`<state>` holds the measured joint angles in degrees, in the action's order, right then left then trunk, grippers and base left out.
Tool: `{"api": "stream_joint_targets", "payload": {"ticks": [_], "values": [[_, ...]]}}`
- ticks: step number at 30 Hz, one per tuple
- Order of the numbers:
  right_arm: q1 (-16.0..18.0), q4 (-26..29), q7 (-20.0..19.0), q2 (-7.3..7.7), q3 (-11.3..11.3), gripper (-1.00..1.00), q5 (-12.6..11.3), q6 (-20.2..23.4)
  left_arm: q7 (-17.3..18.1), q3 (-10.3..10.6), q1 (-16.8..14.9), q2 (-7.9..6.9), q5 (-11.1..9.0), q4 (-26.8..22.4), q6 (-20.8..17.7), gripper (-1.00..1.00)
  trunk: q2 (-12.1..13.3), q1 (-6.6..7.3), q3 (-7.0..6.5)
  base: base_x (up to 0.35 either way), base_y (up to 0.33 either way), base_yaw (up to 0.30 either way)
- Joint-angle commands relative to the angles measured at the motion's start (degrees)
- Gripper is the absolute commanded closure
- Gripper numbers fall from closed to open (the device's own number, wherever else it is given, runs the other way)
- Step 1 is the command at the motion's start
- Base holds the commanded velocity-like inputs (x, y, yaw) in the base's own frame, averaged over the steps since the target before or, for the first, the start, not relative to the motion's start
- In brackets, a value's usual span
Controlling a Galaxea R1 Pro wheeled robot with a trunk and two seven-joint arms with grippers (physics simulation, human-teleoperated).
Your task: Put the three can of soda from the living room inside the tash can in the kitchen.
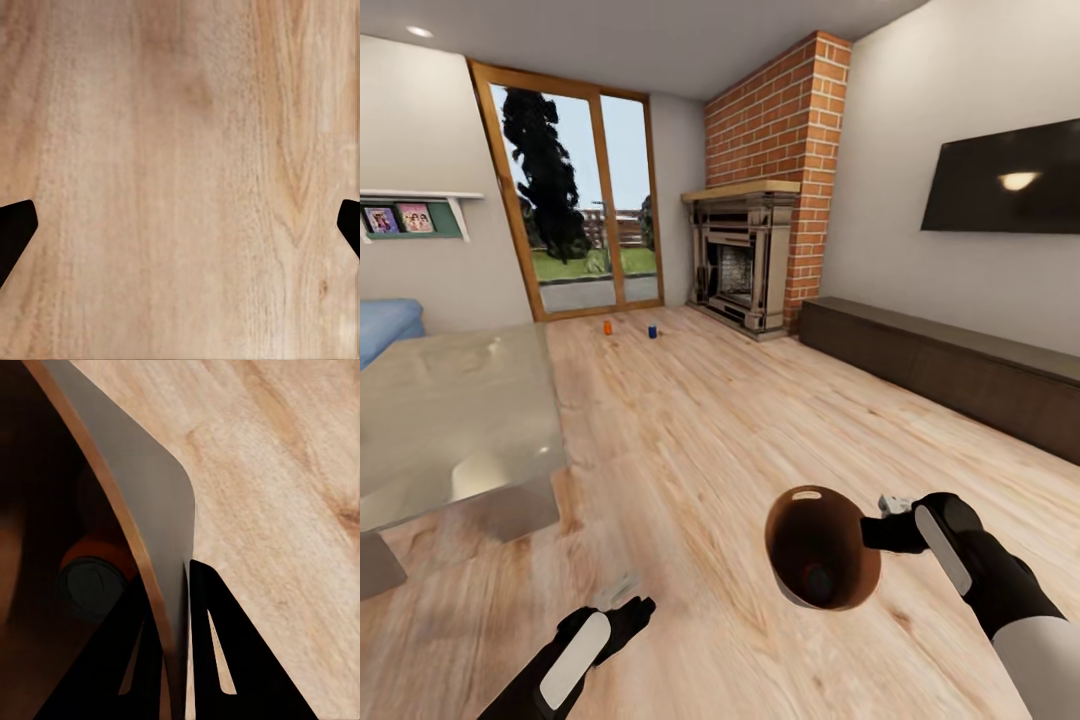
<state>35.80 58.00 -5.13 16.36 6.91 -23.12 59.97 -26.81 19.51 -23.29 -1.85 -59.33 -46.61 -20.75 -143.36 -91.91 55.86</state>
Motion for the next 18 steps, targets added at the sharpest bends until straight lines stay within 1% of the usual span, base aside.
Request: {"api": "stream_joint_targets", "payload": {"ticks": [1,9,18], "values": [[0.00,0.22,-0.23,0.01,-0.04,1.00,-1.71,0.03,0.00,0.00,0.00,0.00,0.00,0.01,0.00,-1.00,0.00,0.01,-0.01,0.342,-0.005,0.000],[0.02,0.52,-0.23,0.11,-0.12,1.00,-1.75,0.03,0.00,0.00,0.00,0.00,0.00,0.03,0.00,-1.00,0.00,0.01,-0.01,0.342,-0.078,0.000],[0.04,0.53,-0.23,0.08,0.05,1.00,-1.74,0.03,0.00,0.00,0.00,0.00,0.00,0.25,0.00,-1.00,0.00,0.01,-0.01,0.342,-0.146,0.000]]}}
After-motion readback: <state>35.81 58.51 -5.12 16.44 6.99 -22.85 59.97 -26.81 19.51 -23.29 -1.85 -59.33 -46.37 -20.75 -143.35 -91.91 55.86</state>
